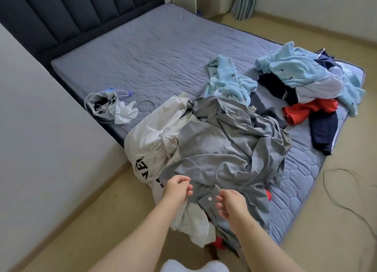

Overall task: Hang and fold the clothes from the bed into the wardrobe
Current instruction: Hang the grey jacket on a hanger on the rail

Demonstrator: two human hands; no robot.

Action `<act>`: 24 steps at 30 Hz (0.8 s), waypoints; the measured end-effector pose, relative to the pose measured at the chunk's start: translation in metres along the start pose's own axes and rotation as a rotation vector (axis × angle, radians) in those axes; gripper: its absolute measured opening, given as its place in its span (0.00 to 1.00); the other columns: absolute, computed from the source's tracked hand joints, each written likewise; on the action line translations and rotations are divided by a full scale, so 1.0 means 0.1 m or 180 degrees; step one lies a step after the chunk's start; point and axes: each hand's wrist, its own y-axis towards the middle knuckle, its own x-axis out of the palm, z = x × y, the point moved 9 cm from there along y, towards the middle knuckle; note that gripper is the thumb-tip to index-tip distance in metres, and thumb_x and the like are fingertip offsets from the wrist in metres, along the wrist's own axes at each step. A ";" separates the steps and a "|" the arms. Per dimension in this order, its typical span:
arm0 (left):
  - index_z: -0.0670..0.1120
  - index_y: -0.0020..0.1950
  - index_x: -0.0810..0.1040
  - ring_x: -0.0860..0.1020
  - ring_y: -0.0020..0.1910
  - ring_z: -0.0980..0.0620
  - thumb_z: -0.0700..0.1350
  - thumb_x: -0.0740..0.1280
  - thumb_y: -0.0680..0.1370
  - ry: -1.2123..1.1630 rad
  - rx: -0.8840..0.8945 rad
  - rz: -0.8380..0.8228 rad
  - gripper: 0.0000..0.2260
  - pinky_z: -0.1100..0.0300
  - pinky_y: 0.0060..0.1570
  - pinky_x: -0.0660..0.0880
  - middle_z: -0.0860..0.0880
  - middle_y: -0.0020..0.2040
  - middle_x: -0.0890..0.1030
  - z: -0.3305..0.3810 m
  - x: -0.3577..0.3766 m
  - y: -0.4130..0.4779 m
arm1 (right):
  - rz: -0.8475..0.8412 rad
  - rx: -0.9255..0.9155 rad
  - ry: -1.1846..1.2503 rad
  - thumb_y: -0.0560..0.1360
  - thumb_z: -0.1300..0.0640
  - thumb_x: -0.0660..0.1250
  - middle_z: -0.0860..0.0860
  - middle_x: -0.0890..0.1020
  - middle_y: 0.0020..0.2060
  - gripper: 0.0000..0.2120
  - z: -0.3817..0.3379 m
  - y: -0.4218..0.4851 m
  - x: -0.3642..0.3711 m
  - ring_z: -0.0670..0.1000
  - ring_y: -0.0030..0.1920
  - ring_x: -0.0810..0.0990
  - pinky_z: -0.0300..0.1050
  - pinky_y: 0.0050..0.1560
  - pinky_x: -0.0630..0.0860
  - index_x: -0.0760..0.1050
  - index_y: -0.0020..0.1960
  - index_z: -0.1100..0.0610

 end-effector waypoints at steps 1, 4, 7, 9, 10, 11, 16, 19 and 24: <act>0.49 0.43 0.74 0.75 0.33 0.55 0.39 0.58 0.79 0.0067 -0.0053 -0.0003 0.09 0.63 0.32 0.68 0.50 0.38 0.78 0.02 0.10 0.10 | 0.0023 0.0056 -0.0029 0.75 0.68 0.56 0.50 0.65 0.24 0.14 -0.06 0.14 -0.05 0.47 0.21 0.59 0.34 0.20 0.54 0.63 0.34 0.56; 0.49 0.43 0.74 0.75 0.32 0.55 0.39 0.58 0.79 0.0213 -0.0193 0.0013 0.09 0.64 0.30 0.67 0.50 0.37 0.77 0.09 0.36 0.43 | 0.0083 0.0154 -0.0124 0.75 0.68 0.55 0.50 0.65 0.23 0.14 -0.23 0.56 -0.19 0.45 0.18 0.58 0.33 0.18 0.54 0.62 0.33 0.56; 0.49 0.42 0.74 0.74 0.29 0.56 0.38 0.58 0.78 0.0383 -0.0326 0.0028 0.10 0.66 0.26 0.66 0.51 0.35 0.77 0.14 0.56 0.73 | 0.0119 0.0212 -0.0263 0.75 0.68 0.55 0.51 0.66 0.26 0.13 -0.31 0.89 -0.29 0.46 0.20 0.60 0.34 0.17 0.56 0.63 0.34 0.57; 0.47 0.42 0.74 0.73 0.28 0.55 0.37 0.57 0.78 0.0460 -0.0376 0.0024 0.09 0.68 0.22 0.65 0.49 0.34 0.76 0.17 0.68 0.93 | 0.0163 0.0245 -0.0310 0.74 0.68 0.56 0.51 0.66 0.27 0.12 -0.32 1.10 -0.37 0.47 0.23 0.61 0.35 0.19 0.57 0.64 0.34 0.57; 0.47 0.42 0.74 0.72 0.28 0.55 0.37 0.57 0.78 0.0483 -0.0384 0.0029 0.09 0.70 0.20 0.65 0.49 0.34 0.76 0.18 0.74 1.02 | 0.0217 0.0236 -0.0358 0.74 0.67 0.56 0.51 0.66 0.27 0.11 -0.33 1.19 -0.43 0.48 0.25 0.62 0.36 0.20 0.58 0.65 0.34 0.57; 0.46 0.41 0.73 0.72 0.28 0.54 0.36 0.57 0.78 0.0514 -0.0376 0.0030 0.10 0.71 0.19 0.64 0.48 0.34 0.76 0.18 0.79 1.11 | 0.0277 0.0201 -0.0425 0.74 0.66 0.57 0.52 0.66 0.28 0.10 -0.35 1.29 -0.48 0.49 0.26 0.63 0.39 0.23 0.59 0.67 0.36 0.57; 0.47 0.42 0.73 0.72 0.28 0.55 0.36 0.56 0.78 0.0792 -0.0411 -0.0149 0.10 0.72 0.20 0.65 0.49 0.34 0.76 0.10 1.04 1.47 | 0.0545 -0.0087 -0.0845 0.76 0.61 0.58 0.52 0.76 0.43 0.11 -0.51 1.69 -0.67 0.49 0.36 0.71 0.44 0.38 0.69 0.74 0.56 0.55; 0.45 0.44 0.73 0.71 0.29 0.55 0.36 0.56 0.78 0.0886 -0.0489 -0.0224 0.08 0.73 0.19 0.64 0.49 0.34 0.75 -0.01 1.10 1.63 | 0.0655 -0.0086 -0.1092 0.76 0.60 0.60 0.57 0.71 0.64 0.18 -0.51 1.96 -0.74 0.52 0.42 0.73 0.46 0.43 0.71 0.72 0.65 0.52; 0.44 0.48 0.72 0.70 0.29 0.55 0.36 0.56 0.79 0.1029 -0.0619 -0.0307 0.07 0.74 0.19 0.64 0.49 0.35 0.74 -0.22 1.12 1.81 | 0.0674 0.0228 -0.1621 0.77 0.58 0.58 0.57 0.59 0.71 0.23 -0.44 2.31 -0.73 0.62 0.65 0.67 0.54 0.65 0.67 0.63 0.71 0.55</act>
